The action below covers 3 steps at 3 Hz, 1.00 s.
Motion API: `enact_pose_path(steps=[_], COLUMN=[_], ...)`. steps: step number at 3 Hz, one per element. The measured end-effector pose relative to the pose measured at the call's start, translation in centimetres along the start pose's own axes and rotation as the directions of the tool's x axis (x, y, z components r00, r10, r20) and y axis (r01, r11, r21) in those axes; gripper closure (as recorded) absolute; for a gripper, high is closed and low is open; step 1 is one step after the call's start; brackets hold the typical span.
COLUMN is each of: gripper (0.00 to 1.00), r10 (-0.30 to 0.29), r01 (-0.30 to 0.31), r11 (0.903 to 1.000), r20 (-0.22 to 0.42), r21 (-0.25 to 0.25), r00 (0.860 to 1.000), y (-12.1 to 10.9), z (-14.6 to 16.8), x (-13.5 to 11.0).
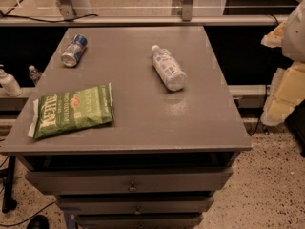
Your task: Place blue plastic bottle upright
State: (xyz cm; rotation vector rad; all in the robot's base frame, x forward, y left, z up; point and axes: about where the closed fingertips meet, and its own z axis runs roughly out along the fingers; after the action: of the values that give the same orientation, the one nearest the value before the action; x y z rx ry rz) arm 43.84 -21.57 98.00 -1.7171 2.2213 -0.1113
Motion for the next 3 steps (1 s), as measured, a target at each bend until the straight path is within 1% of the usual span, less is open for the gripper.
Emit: enact_pose_path(steps=[1, 2, 3], gripper=[0.0, 0.0, 0.0], r10=[-0.012, -0.061, -0.048], r01=[0.011, 0.06, 0.042], r11=[0.9999, 0.9978, 0.9968], r20=[0.008, 0.036, 0.083], r21=[0.011, 0.028, 0.069], r00=[1.0, 0.997, 0.995], y=[-0.1, -2.0, -5.2], z=[-0.1, 0.5, 1.7], x=[-0.3, -2.1, -5.1])
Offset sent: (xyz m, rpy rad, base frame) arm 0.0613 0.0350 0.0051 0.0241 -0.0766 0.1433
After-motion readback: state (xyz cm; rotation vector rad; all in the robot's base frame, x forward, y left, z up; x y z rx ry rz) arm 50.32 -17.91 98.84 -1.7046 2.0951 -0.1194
